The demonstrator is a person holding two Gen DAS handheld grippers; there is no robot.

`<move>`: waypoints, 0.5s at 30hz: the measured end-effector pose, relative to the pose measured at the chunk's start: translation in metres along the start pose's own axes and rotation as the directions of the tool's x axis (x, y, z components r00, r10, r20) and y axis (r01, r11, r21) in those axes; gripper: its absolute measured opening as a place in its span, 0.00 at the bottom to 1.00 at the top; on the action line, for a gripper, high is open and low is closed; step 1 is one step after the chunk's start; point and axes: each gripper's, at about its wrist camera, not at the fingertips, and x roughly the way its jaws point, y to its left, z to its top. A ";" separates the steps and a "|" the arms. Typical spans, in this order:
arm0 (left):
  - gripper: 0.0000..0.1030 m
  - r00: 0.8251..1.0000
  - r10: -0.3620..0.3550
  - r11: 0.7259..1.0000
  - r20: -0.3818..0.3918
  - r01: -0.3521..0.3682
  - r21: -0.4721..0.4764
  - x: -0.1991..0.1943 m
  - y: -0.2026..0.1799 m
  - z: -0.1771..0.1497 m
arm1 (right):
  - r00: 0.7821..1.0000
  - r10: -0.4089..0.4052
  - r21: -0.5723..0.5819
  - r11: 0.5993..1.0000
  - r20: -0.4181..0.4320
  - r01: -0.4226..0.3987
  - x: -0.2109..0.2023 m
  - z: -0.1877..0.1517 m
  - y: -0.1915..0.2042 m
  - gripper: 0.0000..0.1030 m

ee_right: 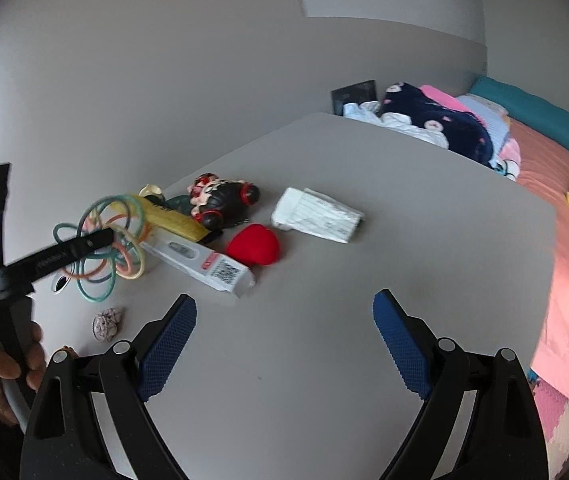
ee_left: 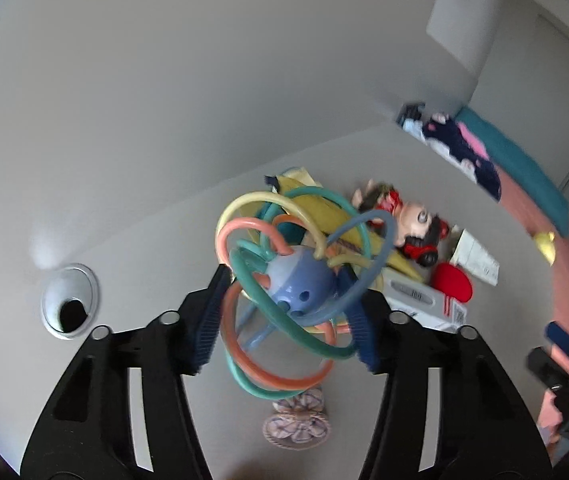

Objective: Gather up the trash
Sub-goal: 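Grasp the white thermometer box with the right gripper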

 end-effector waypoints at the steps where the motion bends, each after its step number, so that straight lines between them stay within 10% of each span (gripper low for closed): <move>1: 0.49 1.000 -0.024 1.000 -0.001 0.024 -0.014 -0.001 0.004 0.002 | 1.000 0.007 -0.007 1.000 0.000 -0.007 0.002 0.001 0.004 0.88; 15: 0.42 0.994 0.009 0.999 0.104 -0.014 0.044 -0.056 0.019 0.013 | 0.993 0.114 -0.250 0.961 -0.021 -0.115 0.041 0.024 0.078 0.84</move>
